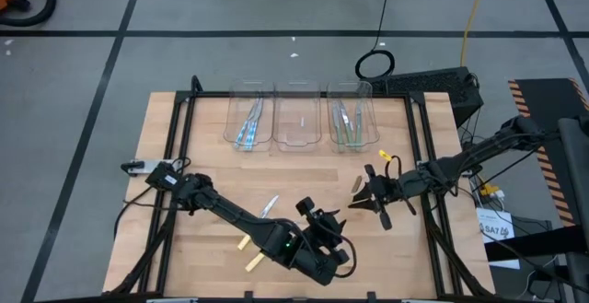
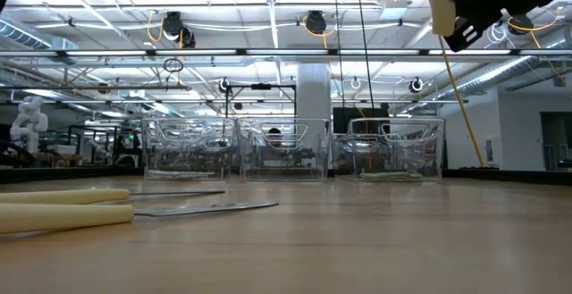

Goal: Sort silverware by color (type)
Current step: Put the yellow knife into the middle transparent bin

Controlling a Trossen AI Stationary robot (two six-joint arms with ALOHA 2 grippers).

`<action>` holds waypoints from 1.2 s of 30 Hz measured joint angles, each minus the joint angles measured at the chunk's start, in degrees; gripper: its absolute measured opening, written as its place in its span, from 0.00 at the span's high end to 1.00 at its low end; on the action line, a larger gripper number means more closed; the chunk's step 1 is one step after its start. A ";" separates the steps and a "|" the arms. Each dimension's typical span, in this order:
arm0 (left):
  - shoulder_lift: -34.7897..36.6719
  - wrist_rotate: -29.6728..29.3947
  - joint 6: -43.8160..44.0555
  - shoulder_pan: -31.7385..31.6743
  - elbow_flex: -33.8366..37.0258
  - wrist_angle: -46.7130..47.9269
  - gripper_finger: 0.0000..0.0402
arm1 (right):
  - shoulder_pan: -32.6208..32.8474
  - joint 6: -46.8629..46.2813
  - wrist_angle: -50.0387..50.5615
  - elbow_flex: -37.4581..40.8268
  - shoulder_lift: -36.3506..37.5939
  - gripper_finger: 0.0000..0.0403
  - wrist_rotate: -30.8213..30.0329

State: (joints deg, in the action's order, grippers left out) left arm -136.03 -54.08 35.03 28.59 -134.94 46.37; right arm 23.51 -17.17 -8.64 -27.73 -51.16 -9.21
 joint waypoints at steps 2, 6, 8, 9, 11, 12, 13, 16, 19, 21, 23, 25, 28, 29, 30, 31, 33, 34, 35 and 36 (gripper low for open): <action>-0.54 0.00 0.32 -0.14 -0.06 -0.07 0.64 | 0.00 0.01 -0.11 0.00 0.28 0.91 0.00; -1.15 1.69 2.53 -0.42 -0.03 -0.17 0.64 | 0.00 0.00 -0.04 0.00 0.33 0.91 0.00; -1.27 2.07 2.84 -0.45 -0.05 0.01 0.64 | 0.00 -0.28 -0.03 0.00 0.33 0.91 -0.02; -1.29 2.18 2.89 -0.45 -0.04 0.08 0.64 | -0.02 -0.51 -0.02 0.00 0.33 0.91 -0.01; -1.45 2.20 3.14 -0.48 -0.05 0.07 0.64 | -0.25 -0.59 0.03 0.00 0.33 0.91 -0.02; -1.49 2.16 3.18 -0.51 -0.06 -0.02 0.64 | -0.31 -0.52 0.07 0.00 0.31 0.91 -0.02; -1.53 2.16 3.17 -0.49 -0.06 0.04 0.64 | -0.43 -0.19 0.09 0.00 0.31 0.91 0.00; -1.75 2.19 3.96 -0.51 -0.04 0.21 0.64 | -1.07 -0.05 0.22 0.00 0.31 0.91 0.01; -1.75 2.18 5.55 -0.51 -0.04 0.08 0.64 | -1.56 0.00 0.55 0.00 0.31 0.91 0.03; -1.75 2.18 5.85 -0.51 -0.04 0.13 0.64 | -1.60 0.00 0.83 0.00 0.31 0.91 0.10; -1.75 1.92 5.62 -0.51 -0.04 0.15 0.64 | -1.60 0.01 0.87 0.00 0.31 0.91 0.22; -1.75 0.88 5.59 -0.54 -0.04 0.18 0.64 | -1.57 -0.04 0.85 0.00 0.31 0.91 0.22; -1.75 -0.37 5.84 -0.95 -0.04 1.47 0.64 | -1.57 -0.14 1.45 0.00 0.31 0.91 0.22; -1.75 -0.52 6.26 -1.21 -0.04 2.39 0.64 | -1.56 -0.30 1.83 0.00 0.31 0.91 0.24; -1.75 -0.65 6.99 -1.50 -0.04 3.29 0.64 | -1.52 -0.85 2.19 0.00 0.31 0.91 0.27; -1.75 -0.80 7.58 -1.75 -0.04 4.08 0.64 | -1.51 -1.56 2.64 0.00 0.31 0.91 0.31; -1.75 -0.57 7.11 -2.14 -0.04 3.90 0.64 | -1.39 -2.54 3.87 0.00 0.31 0.91 0.37; -1.75 -0.33 6.54 -2.20 -0.04 3.35 0.64 | -1.22 -2.70 4.44 0.00 0.31 0.91 0.37; -1.75 -0.17 5.93 -2.15 -0.04 2.63 0.64 | -0.99 -2.73 4.75 -0.02 0.31 0.91 0.35; -1.71 -0.08 5.47 -2.03 -0.04 2.37 0.64 | -0.75 -2.73 4.77 0.00 0.29 0.91 0.39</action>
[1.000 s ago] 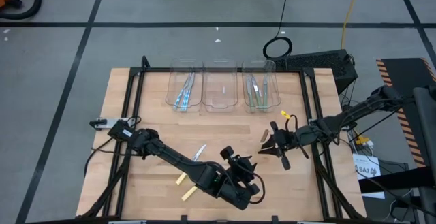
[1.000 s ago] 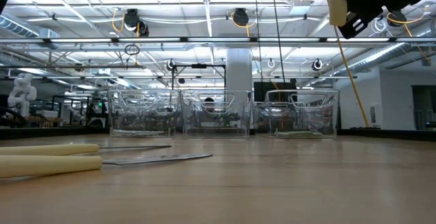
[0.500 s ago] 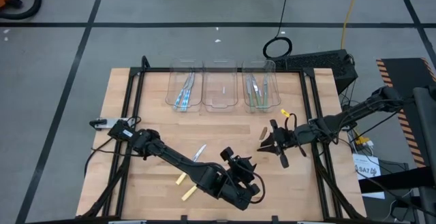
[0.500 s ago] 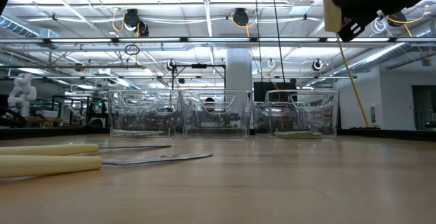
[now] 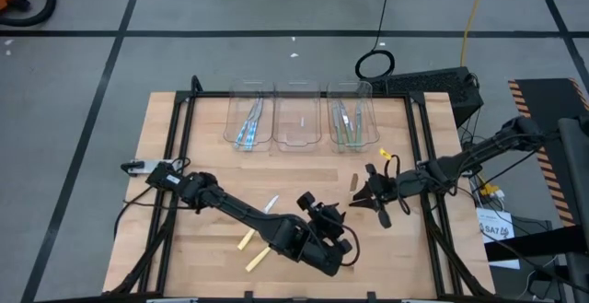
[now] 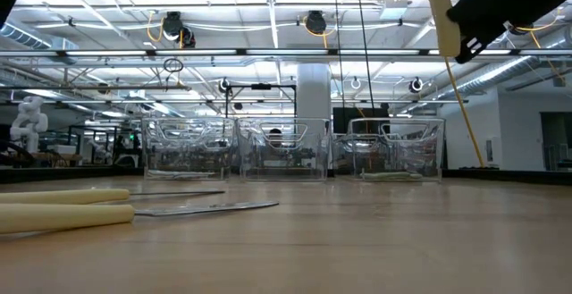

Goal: Sort silverware by color (type)
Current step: Put the yellow knife into the middle transparent bin

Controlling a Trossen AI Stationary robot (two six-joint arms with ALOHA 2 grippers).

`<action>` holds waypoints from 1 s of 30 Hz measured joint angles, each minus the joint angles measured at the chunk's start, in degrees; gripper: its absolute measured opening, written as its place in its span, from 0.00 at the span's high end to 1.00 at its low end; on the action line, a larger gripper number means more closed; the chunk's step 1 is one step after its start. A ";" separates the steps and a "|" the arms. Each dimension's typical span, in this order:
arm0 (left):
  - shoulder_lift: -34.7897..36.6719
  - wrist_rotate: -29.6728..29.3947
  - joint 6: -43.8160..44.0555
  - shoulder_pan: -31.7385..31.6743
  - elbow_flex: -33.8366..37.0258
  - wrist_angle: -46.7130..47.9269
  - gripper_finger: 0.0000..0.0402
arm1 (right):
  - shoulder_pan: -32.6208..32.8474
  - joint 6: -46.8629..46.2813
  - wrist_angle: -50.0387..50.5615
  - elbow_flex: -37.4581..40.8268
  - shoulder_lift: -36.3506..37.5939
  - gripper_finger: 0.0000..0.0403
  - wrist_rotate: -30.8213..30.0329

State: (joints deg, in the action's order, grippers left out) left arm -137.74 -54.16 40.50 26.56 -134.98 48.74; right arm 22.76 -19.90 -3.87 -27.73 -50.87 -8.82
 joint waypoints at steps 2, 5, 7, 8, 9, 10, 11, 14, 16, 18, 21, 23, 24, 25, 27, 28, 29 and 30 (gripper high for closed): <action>0.01 0.12 -1.10 0.18 0.00 -0.47 0.64 | 0.55 0.00 -0.25 0.00 0.02 0.91 0.02; 0.01 0.26 -2.82 0.25 0.00 -2.64 0.64 | 1.41 0.00 -1.11 -0.02 0.02 0.91 0.05; 0.01 1.07 -3.15 0.16 0.00 -4.40 0.64 | 1.90 0.00 -1.92 -0.02 0.02 0.91 0.05; 0.01 2.05 -3.18 0.01 0.00 -5.16 0.63 | 2.09 0.00 -2.32 -0.02 0.02 0.91 0.05; 0.01 3.12 -3.31 -0.18 0.00 -5.97 0.62 | 2.23 0.00 -2.67 -0.02 0.02 0.91 0.06; 0.01 4.06 -3.31 -0.29 0.00 -6.67 0.60 | 2.39 0.00 -2.79 -0.02 0.02 0.91 0.06; 0.01 4.75 -3.49 -0.30 0.00 -7.51 0.57 | 2.54 0.00 -2.89 -0.02 0.02 0.91 0.05; 0.01 4.88 -5.56 -0.34 0.00 -9.54 0.48 | 2.97 0.00 -3.21 -0.02 0.02 0.91 0.07; 0.01 4.83 -6.19 -0.24 0.00 -9.97 0.42 | 3.16 0.21 -3.67 -0.02 0.02 0.91 0.07; 0.01 4.15 -6.85 -0.19 0.00 -9.96 0.37 | 3.24 1.09 -4.33 -0.02 0.02 0.91 0.16; 0.03 2.87 -7.26 -0.17 0.00 -9.98 0.35 | 3.24 1.52 -5.31 -0.02 0.02 0.91 2.03; 0.03 2.83 -7.38 -0.19 0.00 -10.27 0.35 | 3.24 2.37 -5.35 -0.02 0.02 0.91 3.60; 0.03 2.81 -7.90 -0.19 0.00 -10.88 0.35 | 3.25 2.76 -5.34 -0.02 0.02 0.91 4.43; 0.03 2.75 -8.75 -0.19 0.00 -11.92 0.35 | 3.31 3.12 -5.36 -0.02 0.02 0.91 4.62; 0.03 2.64 -10.72 -0.05 0.00 -14.44 0.37 | 3.31 3.66 -5.34 -0.02 0.00 0.91 4.64; 0.08 2.64 -11.58 0.01 0.00 -15.63 0.38 | 3.29 4.11 -5.34 -0.02 0.00 0.91 4.62; 0.08 2.65 -12.34 0.03 0.00 -16.63 0.40 | 3.29 4.36 -5.36 -0.02 0.00 0.91 4.62; 0.08 2.60 -13.00 0.03 0.00 -17.42 0.41 | 3.28 4.66 -5.45 -0.02 0.00 0.91 4.66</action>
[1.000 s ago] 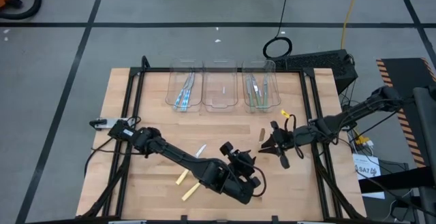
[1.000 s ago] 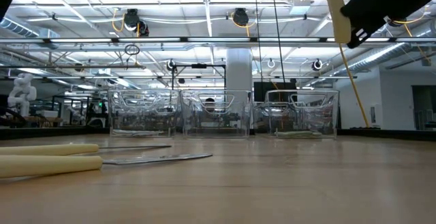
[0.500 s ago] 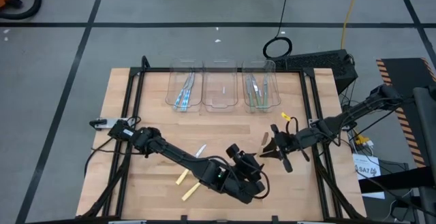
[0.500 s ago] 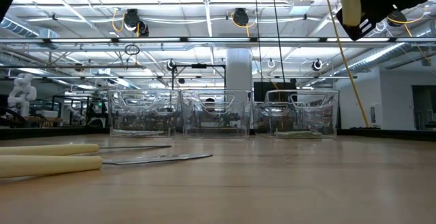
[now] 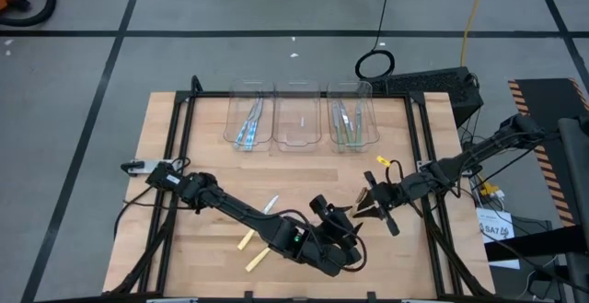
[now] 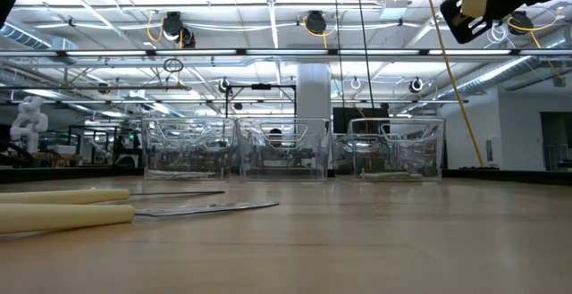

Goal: Sort silverware by color (type)
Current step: Put the yellow knife into the middle transparent bin

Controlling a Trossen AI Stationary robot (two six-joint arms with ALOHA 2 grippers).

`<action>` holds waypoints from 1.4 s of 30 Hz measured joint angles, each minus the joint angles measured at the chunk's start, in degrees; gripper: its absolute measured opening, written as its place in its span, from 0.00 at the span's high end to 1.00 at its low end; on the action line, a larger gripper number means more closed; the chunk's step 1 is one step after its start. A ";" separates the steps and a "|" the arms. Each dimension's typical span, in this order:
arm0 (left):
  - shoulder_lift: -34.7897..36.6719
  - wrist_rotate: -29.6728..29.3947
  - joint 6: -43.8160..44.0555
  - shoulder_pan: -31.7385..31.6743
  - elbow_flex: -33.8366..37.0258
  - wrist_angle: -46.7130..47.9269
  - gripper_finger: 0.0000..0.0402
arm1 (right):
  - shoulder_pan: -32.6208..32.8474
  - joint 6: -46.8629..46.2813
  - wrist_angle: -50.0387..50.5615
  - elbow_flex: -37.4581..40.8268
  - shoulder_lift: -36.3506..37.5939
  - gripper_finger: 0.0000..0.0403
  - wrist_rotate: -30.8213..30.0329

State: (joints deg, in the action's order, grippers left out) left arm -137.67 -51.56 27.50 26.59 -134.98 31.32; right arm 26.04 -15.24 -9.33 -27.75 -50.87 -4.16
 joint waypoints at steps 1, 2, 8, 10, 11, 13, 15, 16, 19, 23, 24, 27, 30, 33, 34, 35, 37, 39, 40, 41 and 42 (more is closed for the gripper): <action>0.00 -0.10 -0.52 0.00 0.00 -0.41 0.43 | 0.02 0.15 -0.26 0.00 0.00 0.91 0.04; 0.00 -0.13 -0.85 -0.05 0.00 -0.68 0.45 | 0.02 0.48 -0.48 0.00 0.00 0.91 0.16; 0.02 -0.34 -3.12 -0.48 0.00 -0.61 0.63 | 0.02 1.41 -1.18 0.00 0.00 0.91 0.15; 0.02 -0.49 -3.67 -0.43 0.00 -0.46 0.71 | 0.02 1.42 -1.20 0.00 0.00 0.91 0.47; 0.02 -0.49 -3.99 -0.42 0.00 -0.33 0.75 | 0.04 1.42 -1.20 0.00 0.00 0.91 0.59; 0.02 -0.56 -4.52 -0.44 0.00 -0.06 0.82 | 0.07 1.66 -1.13 0.00 0.00 0.91 0.60; 0.03 -0.42 -4.42 -0.42 0.00 0.06 0.88 | 0.07 2.33 -1.04 0.00 0.00 0.91 0.31; 0.05 -0.27 -4.38 -0.39 -0.02 0.16 0.90 | 0.07 2.80 -0.98 0.00 -0.02 0.91 0.19; 0.09 -0.21 -4.51 -0.33 -0.02 0.36 0.90 | 0.05 3.54 -0.92 0.00 -0.02 0.90 -0.05; 0.10 0.16 -5.08 -0.26 -0.02 0.56 0.93 | 0.02 3.67 -1.26 0.00 -0.04 0.84 -1.18; 0.11 0.60 -5.15 -0.26 -0.02 0.57 0.94 | -0.04 3.56 -1.97 0.00 -0.04 0.83 -2.16; 0.11 1.78 -5.13 -0.25 -0.02 0.88 0.94 | -0.09 2.61 -1.84 -0.09 0.00 0.83 -2.80; 0.11 2.12 -5.01 -0.55 -0.02 0.67 0.94 | -0.09 2.35 -1.71 -0.09 -0.01 0.92 -2.02; 0.09 2.68 -4.71 -0.81 -0.02 0.93 0.93 | -0.04 2.76 -1.61 -0.09 -0.02 0.95 -1.82; 0.09 2.70 -4.69 -0.83 -0.02 0.91 0.93 | -0.04 2.36 -1.61 -0.09 -0.02 0.95 -1.82; 0.09 2.70 -4.68 -0.84 -0.02 0.92 0.93 | -0.04 2.21 -1.61 -0.09 -0.02 0.95 -1.86; 0.09 2.70 -4.21 -0.81 -0.02 1.72 0.93 | -0.04 2.20 -1.60 -0.09 -0.02 0.95 -1.76; 0.09 2.72 -3.03 -0.81 -0.02 2.96 0.93 | -0.04 2.15 -1.65 -0.09 -0.02 0.98 -1.64; 0.09 2.73 -2.84 -0.79 -0.02 3.21 0.93 | -0.04 2.19 -1.63 -0.09 -0.02 0.99 -1.54; 0.09 2.81 -2.82 -0.79 -0.02 3.23 0.93 | -0.04 2.32 -1.63 -0.09 -0.02 1.00 -1.14; 0.09 3.13 -3.02 -0.79 -0.02 3.06 0.93 | -0.04 2.59 -1.52 -0.08 -0.02 1.00 -0.37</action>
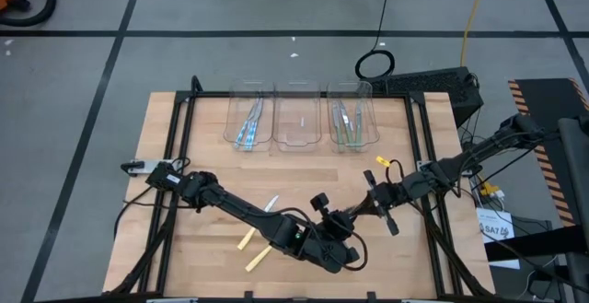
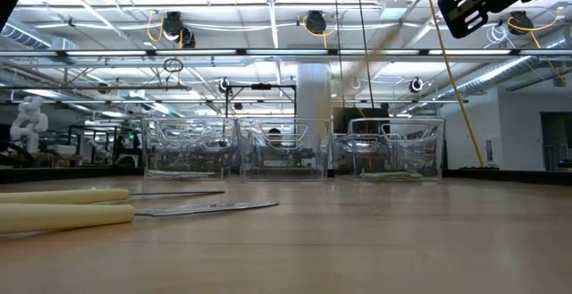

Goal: Sort silverware by color (type)
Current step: Put the yellow knife into the middle transparent bin

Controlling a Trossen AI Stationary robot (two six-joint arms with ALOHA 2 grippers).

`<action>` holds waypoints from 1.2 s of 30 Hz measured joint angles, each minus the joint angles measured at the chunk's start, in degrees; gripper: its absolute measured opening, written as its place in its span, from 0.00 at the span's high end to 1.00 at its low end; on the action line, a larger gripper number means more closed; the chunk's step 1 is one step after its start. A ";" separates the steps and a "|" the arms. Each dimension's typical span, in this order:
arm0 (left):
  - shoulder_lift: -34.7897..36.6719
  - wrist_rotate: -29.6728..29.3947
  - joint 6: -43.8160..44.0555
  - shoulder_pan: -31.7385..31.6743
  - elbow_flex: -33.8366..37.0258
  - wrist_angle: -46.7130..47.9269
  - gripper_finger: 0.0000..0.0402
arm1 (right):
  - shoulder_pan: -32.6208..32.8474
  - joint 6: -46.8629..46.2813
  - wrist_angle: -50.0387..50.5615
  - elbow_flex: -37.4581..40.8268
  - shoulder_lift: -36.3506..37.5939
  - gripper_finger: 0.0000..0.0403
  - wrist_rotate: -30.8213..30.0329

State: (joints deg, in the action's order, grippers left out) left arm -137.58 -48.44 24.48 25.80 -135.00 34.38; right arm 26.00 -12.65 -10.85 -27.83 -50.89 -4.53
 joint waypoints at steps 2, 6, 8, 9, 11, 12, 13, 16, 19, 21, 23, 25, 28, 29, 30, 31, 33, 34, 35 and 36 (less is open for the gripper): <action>0.00 0.26 0.00 -0.01 0.00 -0.09 0.93 | 0.00 0.10 -0.22 0.06 0.00 1.00 0.14; 0.00 3.90 0.63 -0.28 0.00 2.10 0.98 | 0.00 0.05 -0.11 0.06 0.01 1.00 0.12; 0.00 3.44 1.74 -0.16 0.00 5.62 0.98 | 0.00 -0.03 0.54 0.06 0.10 1.00 0.12; -0.02 2.83 2.44 -0.02 0.00 7.49 0.99 | 0.00 -0.12 1.12 0.06 0.34 1.00 0.12; -0.07 1.12 4.27 0.32 0.00 10.87 0.99 | 0.00 -0.12 1.92 0.06 0.89 1.00 0.10; -0.07 0.30 5.22 0.54 0.00 12.22 0.99 | 0.00 -0.12 2.51 0.06 1.19 1.00 0.07; -0.07 -0.05 6.05 0.63 0.00 13.37 0.99 | -0.02 -0.12 3.21 0.06 1.50 1.00 0.03; -0.07 0.53 8.94 0.75 0.00 17.03 0.99 | -0.04 -0.14 4.30 0.06 2.13 1.00 0.01; -0.07 3.18 13.06 0.43 0.00 21.63 0.99 | -0.02 -0.16 5.09 0.06 2.43 0.99 0.06; -0.07 4.50 16.08 0.32 0.00 24.95 0.99 | -0.04 -0.16 5.66 0.06 2.40 1.00 0.06; -0.07 5.92 19.77 0.35 0.00 28.75 0.99 | -0.04 -0.16 5.71 0.06 2.40 1.00 0.06; -0.07 6.46 24.34 0.57 0.00 32.66 0.98 | -0.04 -0.15 5.68 0.06 2.38 1.00 0.06; -0.07 6.47 32.05 0.98 0.00 39.07 0.96 | -0.03 0.43 5.65 0.06 2.36 1.00 0.06; -0.07 6.46 34.81 1.05 0.00 41.30 0.96 | -0.02 0.92 5.64 0.06 2.36 1.00 0.06; -0.07 6.47 37.33 1.11 0.00 43.57 0.95 | -0.03 1.35 5.64 0.06 2.36 1.00 0.06; -0.07 6.48 39.50 1.20 0.00 45.50 0.95 | -0.08 1.44 5.63 0.06 2.36 1.00 0.06; -0.07 6.48 42.71 1.53 0.00 48.76 0.94 | -0.37 1.54 5.61 0.06 2.36 1.00 0.06; -0.07 6.65 43.73 1.71 0.00 49.73 0.93 | -0.63 1.56 5.61 0.06 2.36 1.00 0.06; -0.07 7.41 44.42 1.98 0.24 49.96 0.93 | -0.93 1.56 5.61 0.06 2.36 1.00 0.08; -0.07 8.37 44.82 2.24 0.72 49.66 0.91 | -1.24 1.56 5.65 0.06 2.36 1.00 0.07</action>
State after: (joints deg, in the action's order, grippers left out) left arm -137.64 -40.06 69.30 28.04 -134.28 84.04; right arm 24.76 -11.09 -5.20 -27.77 -48.53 -4.45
